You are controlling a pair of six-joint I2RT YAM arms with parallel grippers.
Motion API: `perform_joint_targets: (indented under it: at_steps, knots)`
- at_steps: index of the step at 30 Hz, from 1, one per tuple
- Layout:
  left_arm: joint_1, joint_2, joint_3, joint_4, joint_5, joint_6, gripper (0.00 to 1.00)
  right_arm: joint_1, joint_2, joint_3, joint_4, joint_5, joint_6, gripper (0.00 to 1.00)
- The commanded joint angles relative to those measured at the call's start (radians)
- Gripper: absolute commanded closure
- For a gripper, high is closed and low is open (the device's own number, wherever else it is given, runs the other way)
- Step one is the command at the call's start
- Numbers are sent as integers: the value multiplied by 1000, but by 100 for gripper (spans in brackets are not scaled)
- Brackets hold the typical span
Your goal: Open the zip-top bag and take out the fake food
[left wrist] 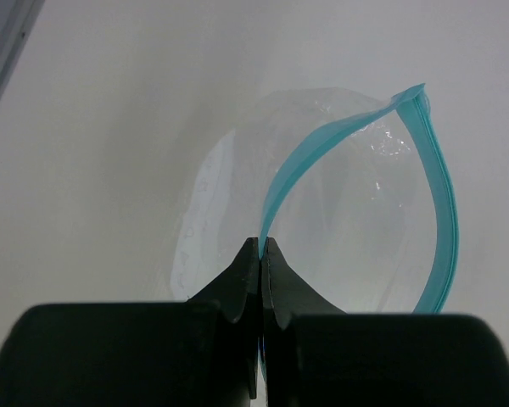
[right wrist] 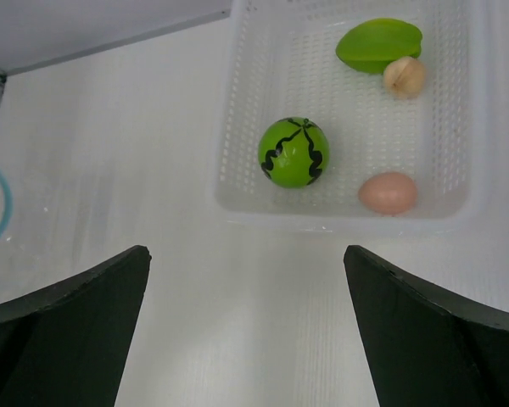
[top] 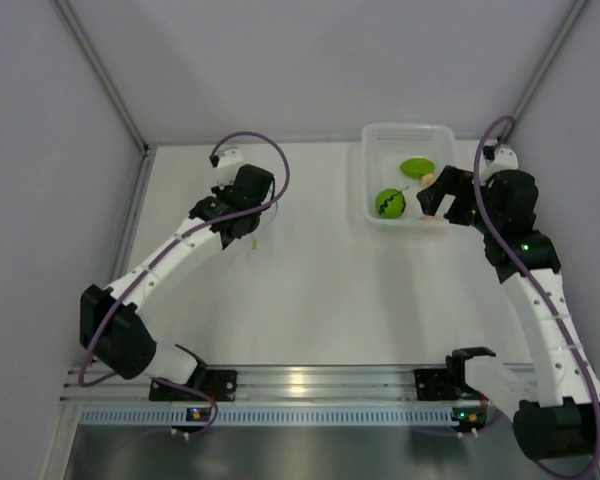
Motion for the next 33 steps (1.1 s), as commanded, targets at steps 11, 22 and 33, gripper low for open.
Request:
perform_joint_targets:
  at_steps: [11, 22, 33]
  knots:
    - [26, 498, 341, -63, -202, 201, 100, 11, -400, -48, -123, -55, -19, 1]
    - [0, 635, 415, -63, -4, 157, 72, 11, -506, -161, -124, -55, 13, 1]
    - [2, 321, 310, -60, 119, 86, 13, 43, -506, -155, -160, 26, -59, 1]
